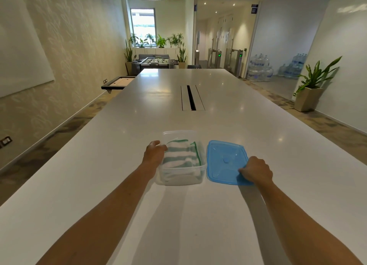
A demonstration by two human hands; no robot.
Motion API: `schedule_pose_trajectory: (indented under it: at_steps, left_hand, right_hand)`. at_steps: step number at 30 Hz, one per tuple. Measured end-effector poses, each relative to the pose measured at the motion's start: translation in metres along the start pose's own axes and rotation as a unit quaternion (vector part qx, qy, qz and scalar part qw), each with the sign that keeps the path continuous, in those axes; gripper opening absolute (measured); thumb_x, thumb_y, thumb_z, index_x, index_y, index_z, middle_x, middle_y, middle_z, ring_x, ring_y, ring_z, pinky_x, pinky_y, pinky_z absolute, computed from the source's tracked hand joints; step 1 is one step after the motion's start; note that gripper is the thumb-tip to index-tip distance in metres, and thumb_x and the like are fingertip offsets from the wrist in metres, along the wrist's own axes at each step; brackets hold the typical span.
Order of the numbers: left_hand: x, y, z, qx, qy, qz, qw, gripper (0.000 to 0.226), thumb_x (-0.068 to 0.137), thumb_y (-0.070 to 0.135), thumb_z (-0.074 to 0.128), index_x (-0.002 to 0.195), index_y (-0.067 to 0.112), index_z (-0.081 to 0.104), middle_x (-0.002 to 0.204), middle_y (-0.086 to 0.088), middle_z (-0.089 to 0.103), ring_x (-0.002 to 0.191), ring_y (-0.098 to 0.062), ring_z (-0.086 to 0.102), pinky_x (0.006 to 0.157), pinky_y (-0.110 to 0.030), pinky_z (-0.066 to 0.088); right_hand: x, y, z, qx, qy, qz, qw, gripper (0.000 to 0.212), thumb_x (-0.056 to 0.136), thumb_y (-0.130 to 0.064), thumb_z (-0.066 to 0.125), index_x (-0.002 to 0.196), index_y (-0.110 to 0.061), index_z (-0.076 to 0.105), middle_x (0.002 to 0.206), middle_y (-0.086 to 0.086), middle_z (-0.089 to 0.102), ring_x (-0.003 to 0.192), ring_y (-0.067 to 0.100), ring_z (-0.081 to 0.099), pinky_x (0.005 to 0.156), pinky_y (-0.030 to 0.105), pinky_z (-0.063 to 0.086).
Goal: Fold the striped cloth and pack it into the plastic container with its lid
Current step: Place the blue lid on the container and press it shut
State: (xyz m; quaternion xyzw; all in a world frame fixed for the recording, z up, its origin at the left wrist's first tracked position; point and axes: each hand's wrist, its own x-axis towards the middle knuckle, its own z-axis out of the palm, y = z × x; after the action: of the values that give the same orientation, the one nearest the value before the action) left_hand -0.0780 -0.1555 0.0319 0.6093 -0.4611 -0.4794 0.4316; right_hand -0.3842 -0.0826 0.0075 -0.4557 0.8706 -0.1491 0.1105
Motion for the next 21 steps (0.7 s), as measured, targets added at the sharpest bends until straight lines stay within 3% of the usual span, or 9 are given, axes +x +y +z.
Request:
schedule_pose_trajectory:
  at_steps: [5,10,14,18,20,21]
  left_hand:
    - [-0.007,-0.004,-0.001,0.011,-0.013,0.015,1.0,0.06,0.081,0.009,0.047,0.14,0.015,0.047,0.135,-0.013,0.055,0.118,-0.033,0.055,0.101,-0.051,0.048]
    - [-0.01,-0.005,0.0,0.036,-0.015,0.03,0.999,0.055,0.084,0.008,0.037,0.136,0.014,0.053,0.138,-0.018,0.055,0.125,-0.038,0.051,0.106,-0.055,0.042]
    - [-0.011,-0.005,0.002,0.029,-0.021,0.03,0.999,0.053,0.085,0.007,0.037,0.134,0.016,0.055,0.133,-0.014,0.059,0.119,-0.036,0.057,0.102,-0.053,0.046]
    - [-0.01,-0.005,0.004,-0.005,-0.032,0.036,0.999,0.048,0.09,0.006,0.04,0.134,0.015,0.056,0.126,-0.004,0.059,0.11,-0.027,0.059,0.092,-0.042,0.052]
    - [-0.012,-0.004,0.004,-0.025,-0.049,0.039,0.998,0.038,0.092,0.005,0.04,0.117,0.022,0.062,0.108,0.003,0.061,0.093,-0.019,0.061,0.076,-0.032,0.048]
    - [-0.012,-0.003,0.004,-0.031,-0.054,0.039,0.997,0.037,0.093,0.004,0.039,0.113,0.024,0.063,0.105,0.004,0.062,0.092,-0.018,0.061,0.075,-0.031,0.047]
  right_hand:
    - [0.001,-0.003,0.004,0.16,0.017,0.07,0.985,0.012,0.077,-0.014,0.064,0.083,-0.006,0.059,0.085,0.013,0.062,0.072,0.03,0.058,0.064,0.035,0.049]
    - [0.002,-0.012,0.004,0.314,0.042,0.056,0.947,0.022,0.075,-0.008,0.059,0.097,-0.006,0.059,0.098,0.018,0.066,0.086,0.037,0.067,0.078,0.049,0.058]
    - [-0.007,-0.031,-0.007,0.469,0.041,0.031,0.882,0.039,0.07,0.0,0.062,0.105,-0.016,0.055,0.102,0.016,0.067,0.081,0.031,0.071,0.073,0.045,0.061]
    - [-0.025,-0.056,-0.024,0.439,0.186,-0.072,0.876,0.029,0.078,0.002,0.059,0.101,-0.015,0.062,0.095,0.008,0.069,0.079,0.023,0.067,0.07,0.036,0.056]
    - [-0.034,-0.07,-0.034,0.408,0.265,-0.16,0.859,0.025,0.083,0.003,0.057,0.103,-0.009,0.064,0.096,0.011,0.07,0.083,0.02,0.063,0.073,0.027,0.047]
    - [-0.038,-0.077,-0.039,0.391,0.293,-0.208,0.847,0.025,0.083,0.006,0.056,0.105,-0.005,0.064,0.098,0.014,0.07,0.085,0.023,0.064,0.075,0.025,0.045]
